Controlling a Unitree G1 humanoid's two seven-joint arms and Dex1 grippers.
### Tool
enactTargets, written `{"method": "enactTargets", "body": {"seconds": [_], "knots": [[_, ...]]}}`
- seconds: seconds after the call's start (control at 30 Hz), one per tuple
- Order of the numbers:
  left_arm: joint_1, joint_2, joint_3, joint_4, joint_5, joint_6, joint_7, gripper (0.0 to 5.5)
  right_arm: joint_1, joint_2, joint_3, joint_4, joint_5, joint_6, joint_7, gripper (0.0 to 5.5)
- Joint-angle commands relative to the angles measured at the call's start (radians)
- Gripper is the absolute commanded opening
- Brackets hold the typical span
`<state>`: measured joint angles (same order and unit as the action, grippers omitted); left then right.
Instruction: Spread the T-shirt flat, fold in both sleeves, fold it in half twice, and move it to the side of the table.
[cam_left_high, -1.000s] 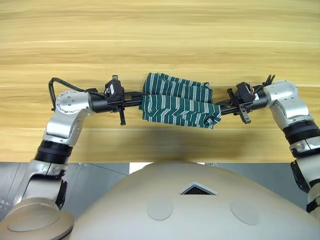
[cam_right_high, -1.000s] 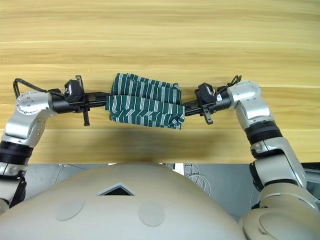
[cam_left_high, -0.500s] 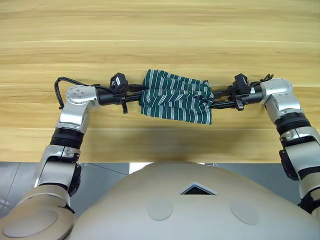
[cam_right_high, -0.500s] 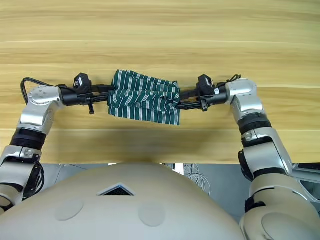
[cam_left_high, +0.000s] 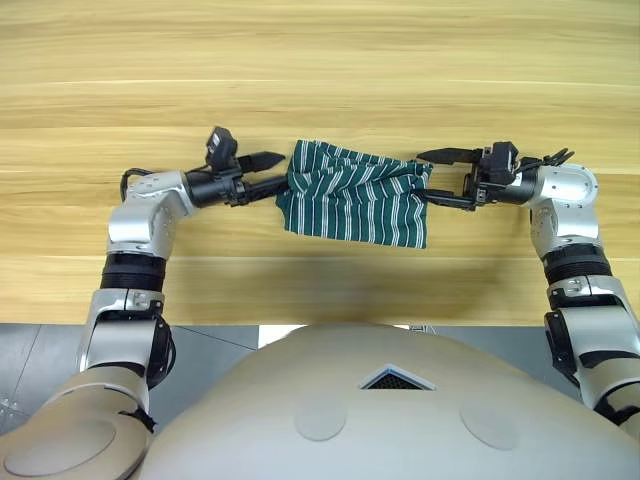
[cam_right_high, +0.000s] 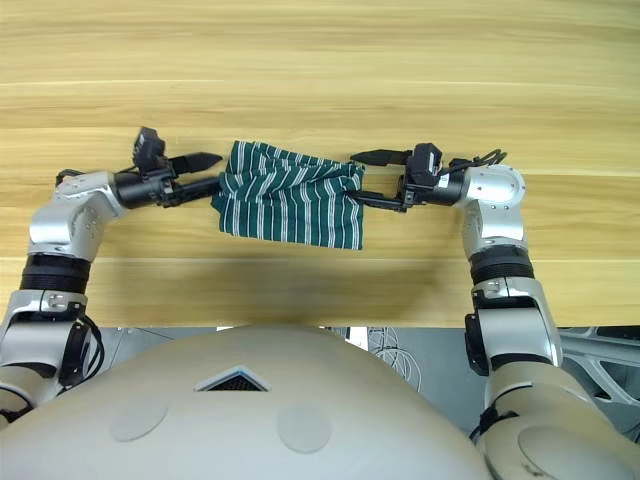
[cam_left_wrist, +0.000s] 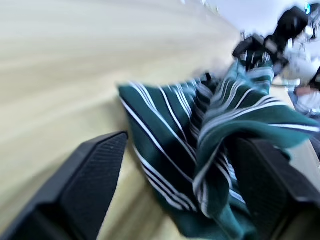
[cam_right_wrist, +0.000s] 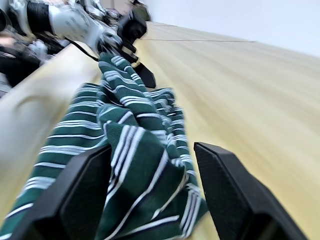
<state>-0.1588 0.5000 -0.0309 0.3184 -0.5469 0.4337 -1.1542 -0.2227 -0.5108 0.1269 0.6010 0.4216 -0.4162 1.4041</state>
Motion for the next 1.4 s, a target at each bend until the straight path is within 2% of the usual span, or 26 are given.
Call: {"method": "enactTargets", "body": {"seconds": [0.03,0.17,0.3,0.53,0.67,0.83,1.0,1.2,1.4], "knots": [[-0.043,-0.001,0.073,0.073,-0.030,0.049,0.014,4.21,-0.012,0.036,-0.021,-0.025,-0.069,-0.034,-0.100,2.97],[-0.040,-0.009,0.131,0.104,-0.042,0.031,0.012,4.21,-0.035,0.048,-0.029,0.038,-0.145,-0.060,-0.192,2.97],[-0.018,-0.042,0.162,0.112,-0.026,-0.019,0.040,4.21,-0.057,0.062,-0.080,0.078,-0.110,-0.040,-0.205,2.97],[0.198,-0.123,0.264,-0.217,-0.051,-0.232,0.097,4.21,-0.146,0.057,-0.100,0.273,-0.226,-0.022,-0.379,2.97],[0.296,-0.179,0.252,-0.388,-0.030,-0.350,0.136,4.21,-0.126,0.058,-0.118,0.193,-0.185,-0.066,-0.299,2.97],[0.299,-0.269,0.292,-0.441,-0.006,-0.494,0.278,4.21,-0.161,0.110,-0.145,0.023,-0.015,-0.029,-0.137,2.97],[0.321,-0.338,0.294,-0.486,0.044,-0.613,0.406,4.21,-0.107,0.177,-0.013,-0.158,0.023,0.073,0.015,2.97],[0.341,-0.326,0.259,-0.481,0.066,-0.650,0.421,4.21,-0.085,0.251,0.153,-0.068,-0.120,0.052,0.074,2.97],[0.320,-0.307,0.261,-0.428,0.062,-0.650,0.421,4.21,-0.110,0.289,0.228,0.031,-0.229,0.007,0.057,2.97]]}}
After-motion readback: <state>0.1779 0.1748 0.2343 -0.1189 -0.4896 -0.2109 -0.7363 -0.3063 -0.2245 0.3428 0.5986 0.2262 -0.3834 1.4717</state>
